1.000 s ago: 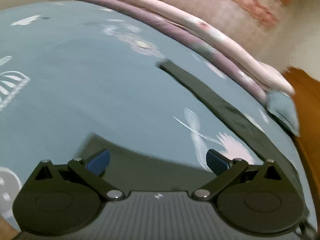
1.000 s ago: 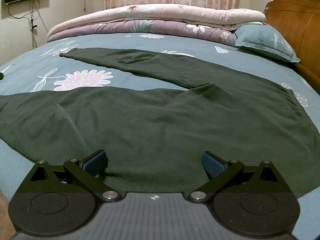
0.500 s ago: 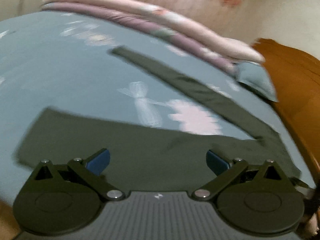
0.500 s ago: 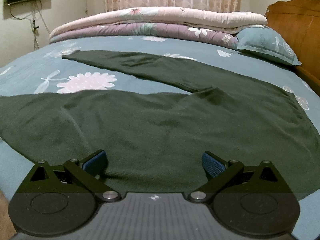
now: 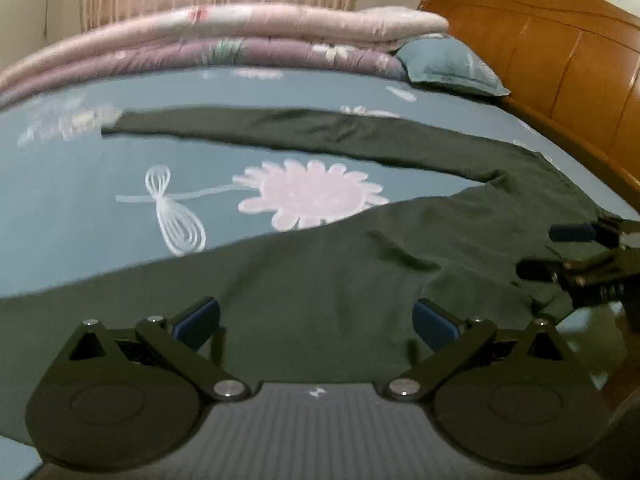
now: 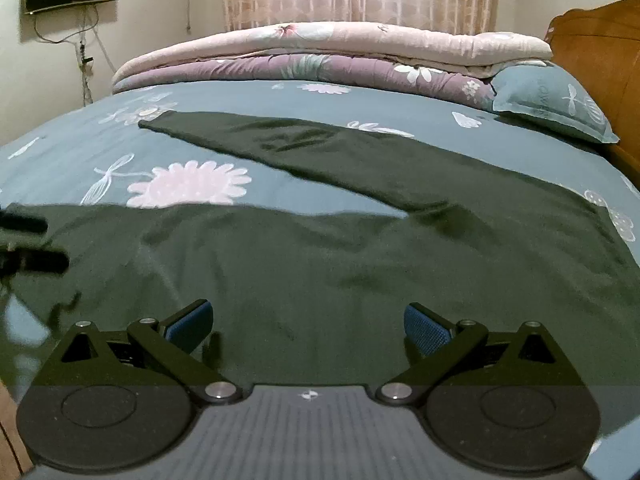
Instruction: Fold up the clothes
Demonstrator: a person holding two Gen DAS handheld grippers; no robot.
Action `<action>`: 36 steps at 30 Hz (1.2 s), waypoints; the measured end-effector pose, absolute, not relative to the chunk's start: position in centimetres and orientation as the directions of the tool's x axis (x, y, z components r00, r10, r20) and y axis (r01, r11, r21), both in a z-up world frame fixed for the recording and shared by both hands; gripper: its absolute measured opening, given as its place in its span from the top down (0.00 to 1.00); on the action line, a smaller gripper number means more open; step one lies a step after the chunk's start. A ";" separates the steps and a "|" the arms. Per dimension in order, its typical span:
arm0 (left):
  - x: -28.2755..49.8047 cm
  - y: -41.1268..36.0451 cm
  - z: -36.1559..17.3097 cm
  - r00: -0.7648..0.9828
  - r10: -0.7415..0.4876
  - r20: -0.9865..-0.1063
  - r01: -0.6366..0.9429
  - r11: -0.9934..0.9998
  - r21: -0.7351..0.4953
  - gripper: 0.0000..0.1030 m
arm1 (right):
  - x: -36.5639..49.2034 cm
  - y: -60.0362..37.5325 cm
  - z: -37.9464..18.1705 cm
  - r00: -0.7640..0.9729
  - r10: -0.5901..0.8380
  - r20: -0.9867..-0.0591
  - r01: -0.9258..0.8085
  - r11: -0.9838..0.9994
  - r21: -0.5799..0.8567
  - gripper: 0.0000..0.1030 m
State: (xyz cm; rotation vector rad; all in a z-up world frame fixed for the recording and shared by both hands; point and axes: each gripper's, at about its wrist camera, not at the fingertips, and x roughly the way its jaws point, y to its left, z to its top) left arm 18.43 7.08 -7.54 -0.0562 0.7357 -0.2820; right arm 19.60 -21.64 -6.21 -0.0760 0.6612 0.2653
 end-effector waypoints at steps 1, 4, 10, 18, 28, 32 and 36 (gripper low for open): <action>18.5 7.5 -7.4 0.694 -0.287 -0.660 0.233 0.957 -0.171 0.01 | 20.4 -21.3 -5.9 0.748 0.220 -0.626 -0.268 0.963 0.019 0.00; 19.6 8.8 -7.3 0.644 -0.321 -0.694 0.233 0.947 -0.222 0.01 | 22.8 -20.4 -5.3 0.701 0.234 -0.674 -0.273 0.961 0.049 0.00; 20.2 10.0 -7.1 0.562 -0.340 -0.754 0.274 0.937 -0.218 0.01 | 27.2 -18.1 -4.7 0.612 0.235 -0.755 -0.281 0.957 0.070 0.00; 20.8 12.5 -6.6 0.473 -0.393 -0.788 0.223 0.919 -0.325 0.01 | 33.8 -17.5 -6.2 0.552 0.149 -0.821 -0.227 0.973 0.024 0.00; 24.5 11.8 -2.6 0.500 -0.413 -0.761 0.249 0.910 -0.331 0.01 | 34.3 -20.3 -2.5 0.428 0.166 -0.888 -0.237 0.969 0.067 0.00; 26.4 9.9 -2.5 0.464 -0.452 -0.761 0.304 0.889 -0.342 0.01 | 31.5 -22.1 -3.3 0.373 0.135 -0.918 -0.211 0.976 0.058 0.00; 27.9 7.9 -2.4 0.430 -0.483 -0.763 0.363 0.866 -0.344 0.01 | 30.1 -22.7 -5.2 0.355 0.107 -0.929 -0.155 0.986 0.054 0.00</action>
